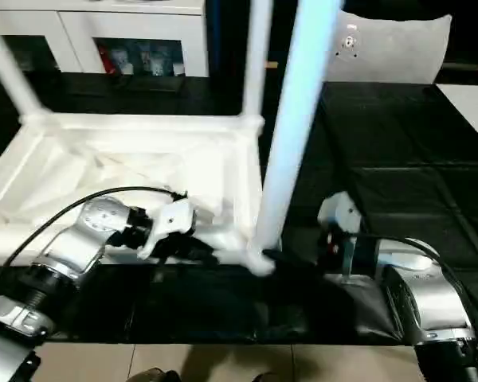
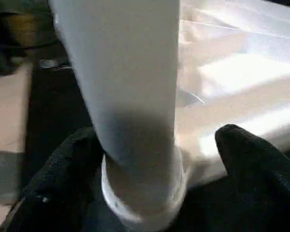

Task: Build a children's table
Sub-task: Rotate leg to tighten

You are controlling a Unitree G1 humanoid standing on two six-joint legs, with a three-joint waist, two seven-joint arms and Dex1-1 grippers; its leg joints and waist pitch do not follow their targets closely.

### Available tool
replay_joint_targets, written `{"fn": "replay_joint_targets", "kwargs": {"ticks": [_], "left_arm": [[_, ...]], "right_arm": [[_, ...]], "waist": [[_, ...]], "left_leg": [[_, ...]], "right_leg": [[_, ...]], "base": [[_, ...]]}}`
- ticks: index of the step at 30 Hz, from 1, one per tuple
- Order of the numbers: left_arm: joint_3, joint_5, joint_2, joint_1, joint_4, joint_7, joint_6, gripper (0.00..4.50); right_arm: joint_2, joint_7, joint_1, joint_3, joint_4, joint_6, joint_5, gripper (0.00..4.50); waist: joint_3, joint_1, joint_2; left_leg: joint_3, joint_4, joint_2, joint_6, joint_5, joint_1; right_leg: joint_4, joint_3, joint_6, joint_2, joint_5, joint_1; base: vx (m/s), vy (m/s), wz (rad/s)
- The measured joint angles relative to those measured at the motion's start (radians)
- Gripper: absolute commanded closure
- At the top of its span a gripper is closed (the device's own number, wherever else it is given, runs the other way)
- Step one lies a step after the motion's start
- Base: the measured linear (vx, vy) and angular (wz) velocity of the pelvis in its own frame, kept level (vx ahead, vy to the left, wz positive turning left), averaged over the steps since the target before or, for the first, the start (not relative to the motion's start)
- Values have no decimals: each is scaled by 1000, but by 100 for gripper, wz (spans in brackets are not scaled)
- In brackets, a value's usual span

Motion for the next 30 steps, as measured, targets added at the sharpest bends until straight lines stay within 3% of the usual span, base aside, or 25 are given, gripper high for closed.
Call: {"fn": "replay_joint_targets", "kwargs": {"ticks": [13,21,30], "left_arm": [[-39,-7,5,-22,32,-81,-68,450],[-44,-6,5,-22,38,-96,-84,450],[-32,-21,-4,-22,31,-108,-36,450]], "right_arm": [[-19,162,-28,100,26,22,15,164],[-32,177,-31,109,22,28,16,226],[-19,136,4,91,-38,88,38,240]], "waist": [[1,35,-8],[0,36,-9],[-1,33,-8]], "left_leg": [[0,5,3,0,1,-1],[1,6,3,1,1,-1],[1,6,3,1,2,0]], "right_leg": [[5,-4,0,-2,0,1],[6,-7,0,-3,0,2],[8,-9,0,-4,0,2]], "base": [[0,0,0],[0,0,0],[0,0,0]]}}
